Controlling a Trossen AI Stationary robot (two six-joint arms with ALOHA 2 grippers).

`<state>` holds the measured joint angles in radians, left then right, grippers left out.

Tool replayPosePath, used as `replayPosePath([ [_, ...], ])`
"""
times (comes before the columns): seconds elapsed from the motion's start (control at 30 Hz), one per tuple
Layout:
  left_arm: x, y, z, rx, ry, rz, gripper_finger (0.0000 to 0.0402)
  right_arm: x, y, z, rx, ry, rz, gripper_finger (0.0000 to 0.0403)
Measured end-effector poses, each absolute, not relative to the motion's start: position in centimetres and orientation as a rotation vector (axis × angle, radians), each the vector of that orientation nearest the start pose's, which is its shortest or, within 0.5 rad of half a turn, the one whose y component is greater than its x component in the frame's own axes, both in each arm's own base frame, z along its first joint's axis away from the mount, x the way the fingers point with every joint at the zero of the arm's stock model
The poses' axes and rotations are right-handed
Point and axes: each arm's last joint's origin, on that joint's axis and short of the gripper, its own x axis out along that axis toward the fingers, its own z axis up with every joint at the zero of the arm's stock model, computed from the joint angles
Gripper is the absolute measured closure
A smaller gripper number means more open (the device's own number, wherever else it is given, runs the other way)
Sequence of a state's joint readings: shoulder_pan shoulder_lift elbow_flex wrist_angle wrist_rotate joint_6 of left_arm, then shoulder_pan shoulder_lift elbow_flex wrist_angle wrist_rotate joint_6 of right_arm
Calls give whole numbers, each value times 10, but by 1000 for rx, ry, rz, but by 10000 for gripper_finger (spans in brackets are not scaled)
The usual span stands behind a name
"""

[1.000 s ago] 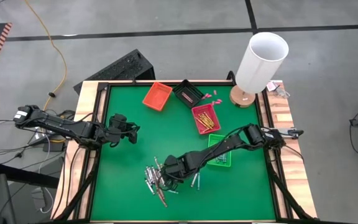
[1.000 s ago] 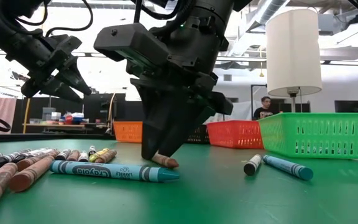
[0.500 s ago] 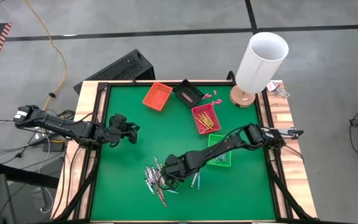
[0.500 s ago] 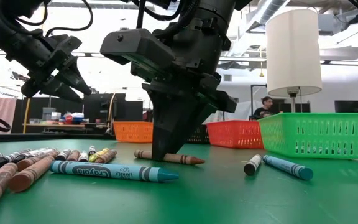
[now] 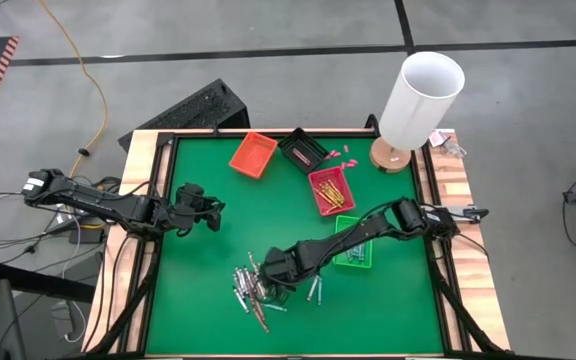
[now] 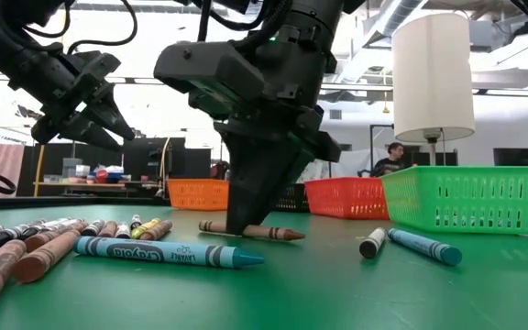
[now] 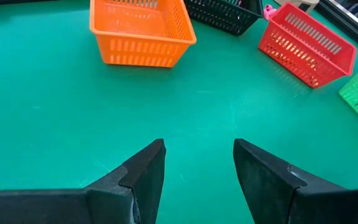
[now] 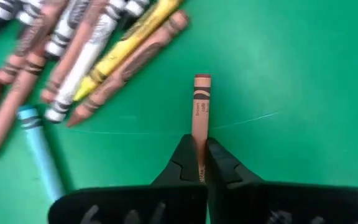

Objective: Sort crayons
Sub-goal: Put the brown crayon into the black bin

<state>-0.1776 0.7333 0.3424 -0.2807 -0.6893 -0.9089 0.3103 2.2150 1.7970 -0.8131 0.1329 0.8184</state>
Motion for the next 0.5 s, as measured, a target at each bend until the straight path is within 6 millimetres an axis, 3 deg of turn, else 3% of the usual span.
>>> replayPosePath([
  [0.2, 145, -7, 186, -574, 340, 724, 221, 441, 120, 203, 395, 1152, -345, 399],
  [0.5, 145, -7, 186, -561, 343, 725, 221, 444, 86, 219, 324, 1192, -362, 399],
])
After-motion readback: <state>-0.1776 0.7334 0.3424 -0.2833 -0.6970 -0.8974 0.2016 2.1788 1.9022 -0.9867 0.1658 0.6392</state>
